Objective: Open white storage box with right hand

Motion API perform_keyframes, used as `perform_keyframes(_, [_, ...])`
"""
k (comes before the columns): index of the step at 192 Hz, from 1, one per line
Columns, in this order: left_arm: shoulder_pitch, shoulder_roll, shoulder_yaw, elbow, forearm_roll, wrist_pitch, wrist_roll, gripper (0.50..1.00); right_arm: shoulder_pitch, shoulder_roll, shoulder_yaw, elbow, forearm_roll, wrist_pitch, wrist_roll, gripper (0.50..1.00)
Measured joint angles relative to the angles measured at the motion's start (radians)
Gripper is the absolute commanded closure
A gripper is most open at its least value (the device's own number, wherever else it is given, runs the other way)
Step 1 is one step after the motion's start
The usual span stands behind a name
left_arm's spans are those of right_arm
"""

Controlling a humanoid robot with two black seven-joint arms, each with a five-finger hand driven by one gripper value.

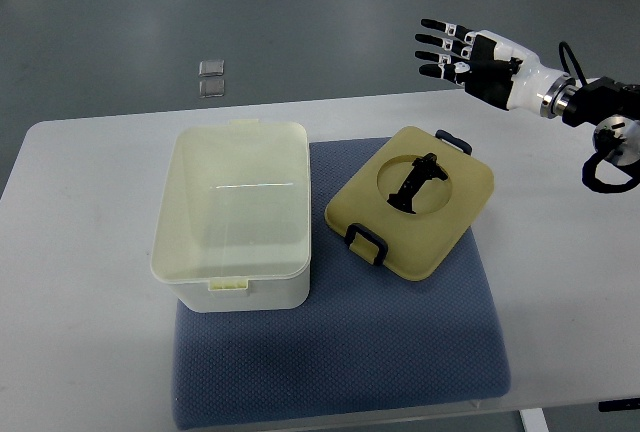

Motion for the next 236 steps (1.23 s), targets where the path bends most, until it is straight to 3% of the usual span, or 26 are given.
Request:
perform_keyframes(36, [0.0, 0.0, 0.0, 0.0, 0.0, 0.0, 0.0, 0.5, -0.022, 0.009, 0.001, -0.002, 0.244, 0.002, -0.125, 0.56])
perform_keyframes(56, [0.0, 0.0, 0.0, 0.0, 0.0, 0.0, 0.0, 0.5, -0.023, 0.01, 0.017, -0.002, 0.312, 0.003, -0.161, 0.56])
perform_keyframes(236, [0.0, 0.0, 0.0, 0.0, 0.0, 0.0, 0.0, 0.5, -0.055, 0.055, 0.072, -0.013, 0.321, -0.006, -0.154, 0.56])
